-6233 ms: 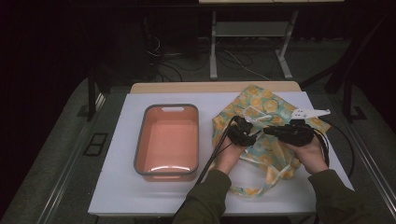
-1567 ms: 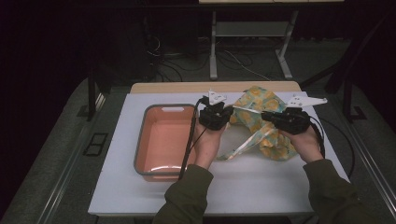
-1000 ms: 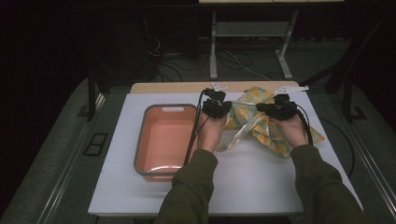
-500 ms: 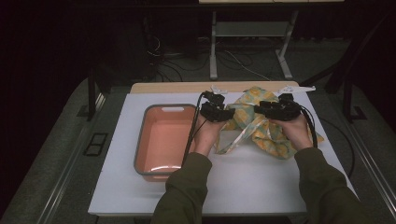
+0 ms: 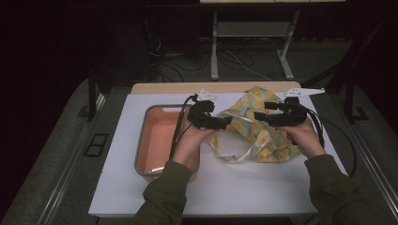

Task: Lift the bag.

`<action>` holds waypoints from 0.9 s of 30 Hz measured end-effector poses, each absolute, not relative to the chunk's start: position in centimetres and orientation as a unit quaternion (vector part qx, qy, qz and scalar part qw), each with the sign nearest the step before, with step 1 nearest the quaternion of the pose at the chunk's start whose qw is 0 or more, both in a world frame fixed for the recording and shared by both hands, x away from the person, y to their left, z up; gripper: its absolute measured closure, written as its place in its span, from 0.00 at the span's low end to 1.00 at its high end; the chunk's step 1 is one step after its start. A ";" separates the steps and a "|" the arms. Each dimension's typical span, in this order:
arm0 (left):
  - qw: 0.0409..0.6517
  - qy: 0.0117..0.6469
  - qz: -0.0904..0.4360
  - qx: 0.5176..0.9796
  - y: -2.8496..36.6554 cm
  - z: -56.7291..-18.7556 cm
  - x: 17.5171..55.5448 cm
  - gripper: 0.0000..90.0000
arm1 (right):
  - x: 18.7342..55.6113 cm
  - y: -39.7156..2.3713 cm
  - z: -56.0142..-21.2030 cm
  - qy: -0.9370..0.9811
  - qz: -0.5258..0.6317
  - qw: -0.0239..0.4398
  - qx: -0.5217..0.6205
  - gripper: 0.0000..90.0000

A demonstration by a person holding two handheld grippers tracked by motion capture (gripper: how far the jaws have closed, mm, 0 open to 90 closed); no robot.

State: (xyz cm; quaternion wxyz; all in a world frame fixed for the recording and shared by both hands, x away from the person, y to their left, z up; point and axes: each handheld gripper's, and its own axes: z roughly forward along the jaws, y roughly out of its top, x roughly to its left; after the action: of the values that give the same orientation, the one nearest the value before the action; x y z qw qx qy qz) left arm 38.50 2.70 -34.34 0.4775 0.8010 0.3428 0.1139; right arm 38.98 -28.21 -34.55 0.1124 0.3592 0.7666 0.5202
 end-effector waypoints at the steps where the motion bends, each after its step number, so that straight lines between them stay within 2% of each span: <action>1: 0.478 0.340 0.116 0.801 3.1 -34.3 38.2 0.16 | 38.7 -28.3 -34.5 0.766 0.523 0.110 0.358 0.25; 13: 0.500 0.319 0.123 0.796 9.2 -34.3 34.7 0.14 | 36.2 -29.0 -35.7 0.776 0.521 0.103 0.341 0.22; 22: 0.502 0.300 0.133 0.801 13.6 -34.8 31.4 0.03 | 33.6 -30.2 -36.7 0.779 0.515 0.113 0.339 0.20; 27: 0.505 0.291 0.135 0.801 15.7 -35.4 29.9 0.00 | 32.0 -31.1 -37.6 0.782 0.510 0.124 0.337 0.19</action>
State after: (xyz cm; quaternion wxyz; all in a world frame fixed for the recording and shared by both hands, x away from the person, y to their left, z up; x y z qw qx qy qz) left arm 29.90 15.65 -35.45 0.5055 0.8012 0.2907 0.1345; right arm 32.02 -31.06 -37.58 0.1244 0.3372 0.7816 0.5098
